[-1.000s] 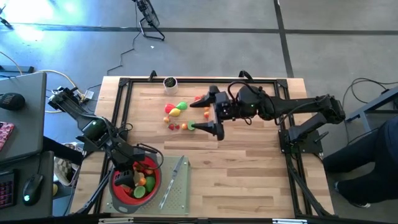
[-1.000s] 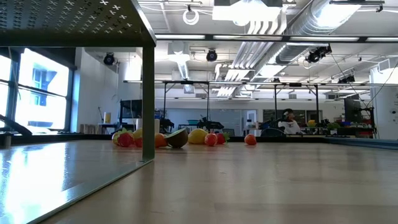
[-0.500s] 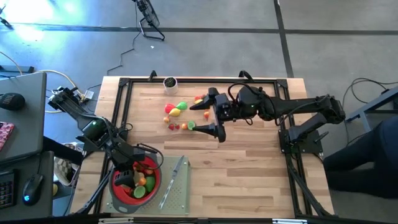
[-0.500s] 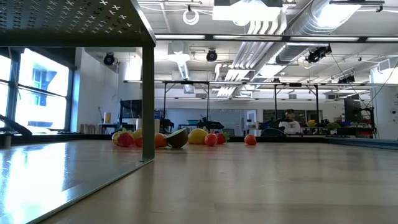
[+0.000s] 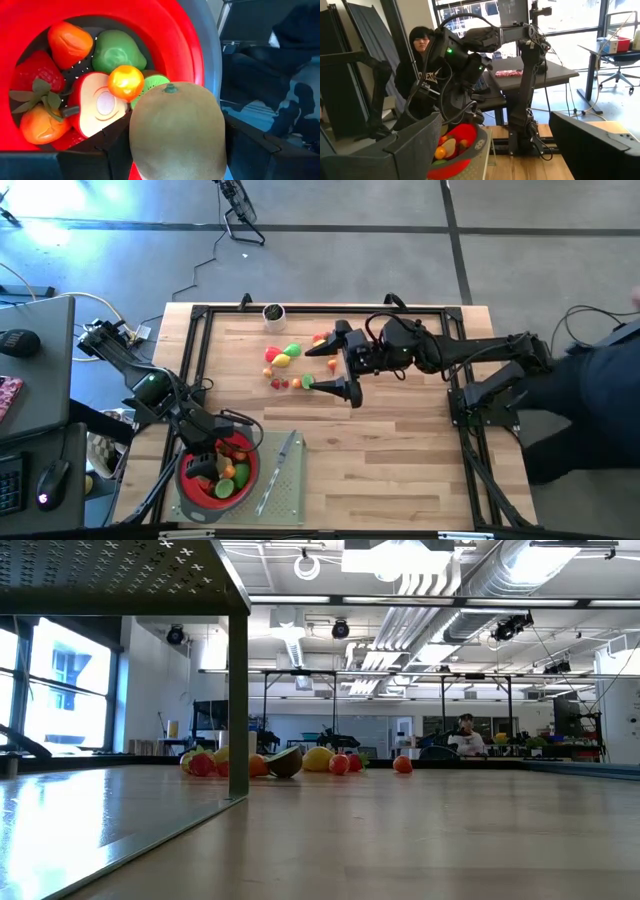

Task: Pick & Place Fruit
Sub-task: Put the kiwi into the red strainer bowl on the shelf

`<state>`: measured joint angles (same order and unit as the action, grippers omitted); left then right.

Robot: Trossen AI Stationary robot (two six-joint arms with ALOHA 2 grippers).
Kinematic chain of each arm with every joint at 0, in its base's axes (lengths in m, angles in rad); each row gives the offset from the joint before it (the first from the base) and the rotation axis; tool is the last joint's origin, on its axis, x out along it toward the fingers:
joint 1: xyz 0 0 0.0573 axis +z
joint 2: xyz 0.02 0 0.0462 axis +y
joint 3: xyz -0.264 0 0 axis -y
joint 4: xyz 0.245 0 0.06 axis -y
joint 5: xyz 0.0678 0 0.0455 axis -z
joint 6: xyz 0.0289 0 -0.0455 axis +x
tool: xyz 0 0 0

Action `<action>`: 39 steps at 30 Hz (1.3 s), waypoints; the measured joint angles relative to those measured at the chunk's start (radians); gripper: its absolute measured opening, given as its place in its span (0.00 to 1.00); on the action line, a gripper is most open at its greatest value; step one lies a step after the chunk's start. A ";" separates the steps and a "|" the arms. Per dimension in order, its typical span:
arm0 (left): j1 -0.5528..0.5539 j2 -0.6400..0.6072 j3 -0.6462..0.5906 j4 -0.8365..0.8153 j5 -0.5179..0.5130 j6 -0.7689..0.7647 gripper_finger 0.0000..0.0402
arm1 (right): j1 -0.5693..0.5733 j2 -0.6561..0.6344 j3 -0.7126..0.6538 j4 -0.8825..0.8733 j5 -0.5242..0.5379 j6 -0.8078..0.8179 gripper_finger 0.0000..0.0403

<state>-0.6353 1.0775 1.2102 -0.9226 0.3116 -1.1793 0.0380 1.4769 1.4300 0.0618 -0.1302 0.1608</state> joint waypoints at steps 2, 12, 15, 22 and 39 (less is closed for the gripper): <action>0.000 0.000 0.000 0.000 0.000 0.000 0.60 | 0.000 0.000 0.000 -0.001 0.000 0.000 0.90; 0.000 0.000 0.000 0.001 0.000 0.000 0.60 | 0.000 0.000 0.000 -0.001 0.000 0.000 0.90; 0.000 0.000 0.000 0.001 0.000 -0.001 0.60 | 0.000 0.000 0.000 -0.001 0.000 0.000 0.90; 0.000 0.000 0.000 0.002 -0.015 -0.001 0.60 | 0.000 0.000 0.000 -0.001 0.000 0.000 0.90; 0.000 0.000 0.000 0.002 -0.019 -0.001 0.60 | 0.000 0.000 0.000 -0.001 0.000 0.000 0.90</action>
<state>-0.6353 1.0779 1.2102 -0.9211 0.2928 -1.1801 0.0383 1.4773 1.4300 0.0612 -0.1303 0.1608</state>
